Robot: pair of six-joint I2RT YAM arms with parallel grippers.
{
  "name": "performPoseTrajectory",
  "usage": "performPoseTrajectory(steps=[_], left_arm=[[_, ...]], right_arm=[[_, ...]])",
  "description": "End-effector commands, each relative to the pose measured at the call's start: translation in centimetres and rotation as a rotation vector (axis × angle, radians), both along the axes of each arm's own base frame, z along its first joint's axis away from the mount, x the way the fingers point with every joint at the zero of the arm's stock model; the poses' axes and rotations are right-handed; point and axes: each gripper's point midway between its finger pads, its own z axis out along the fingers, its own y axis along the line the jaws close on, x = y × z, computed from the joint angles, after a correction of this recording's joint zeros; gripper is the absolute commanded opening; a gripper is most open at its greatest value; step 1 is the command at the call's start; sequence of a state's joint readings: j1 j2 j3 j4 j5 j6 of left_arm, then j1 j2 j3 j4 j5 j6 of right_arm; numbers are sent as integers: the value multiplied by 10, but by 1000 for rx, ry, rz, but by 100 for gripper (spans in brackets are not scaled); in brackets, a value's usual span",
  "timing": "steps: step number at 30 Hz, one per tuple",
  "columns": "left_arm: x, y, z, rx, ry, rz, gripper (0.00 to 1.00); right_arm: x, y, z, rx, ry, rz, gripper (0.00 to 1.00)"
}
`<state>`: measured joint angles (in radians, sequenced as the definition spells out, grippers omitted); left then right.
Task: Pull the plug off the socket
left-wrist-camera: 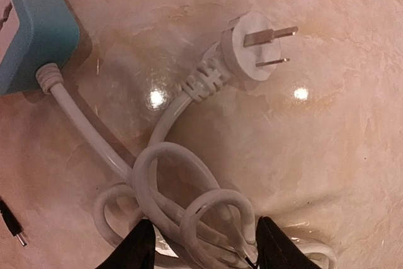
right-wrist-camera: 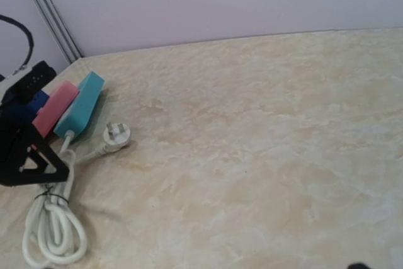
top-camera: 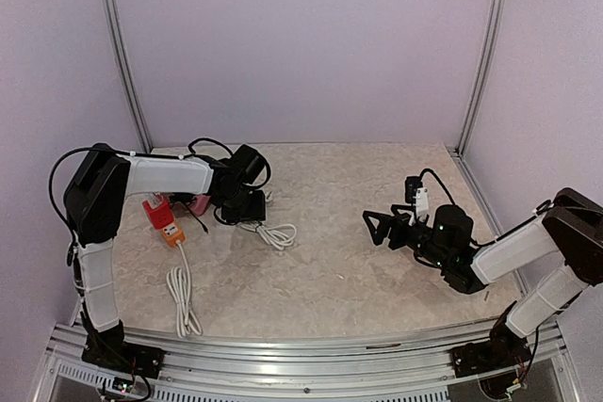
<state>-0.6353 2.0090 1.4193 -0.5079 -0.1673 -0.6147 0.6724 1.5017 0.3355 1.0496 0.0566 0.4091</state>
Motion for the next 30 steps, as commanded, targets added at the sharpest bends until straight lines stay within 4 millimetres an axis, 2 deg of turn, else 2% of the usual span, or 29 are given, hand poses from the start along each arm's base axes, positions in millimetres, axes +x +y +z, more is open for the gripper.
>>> performPoseTrajectory(steps=[1,5,9,13,17,21,25,30], left_arm=[[-2,-4,-20,-5,37,-29,50],[-4,-5,-25,-5,50,-42,38],[-7,-6,-24,-4,55,-53,20],[-13,-14,-17,1,45,-82,2],[-24,-28,-11,3,46,-120,0],[-43,-57,-2,-9,39,-194,0],[-67,-97,4,-37,39,-304,0],[-97,-147,-2,-67,65,-433,0]], right_arm=[[-1,7,0,-1,-1,22,100],[-1,7,0,0,-2,22,100],[-1,6,1,3,-5,22,100],[-1,7,2,4,-6,24,100],[-2,5,4,3,-13,19,100],[-3,-1,9,8,-20,-2,100],[-4,-8,14,1,-31,-31,100],[-4,-25,26,-33,-50,-104,100]])
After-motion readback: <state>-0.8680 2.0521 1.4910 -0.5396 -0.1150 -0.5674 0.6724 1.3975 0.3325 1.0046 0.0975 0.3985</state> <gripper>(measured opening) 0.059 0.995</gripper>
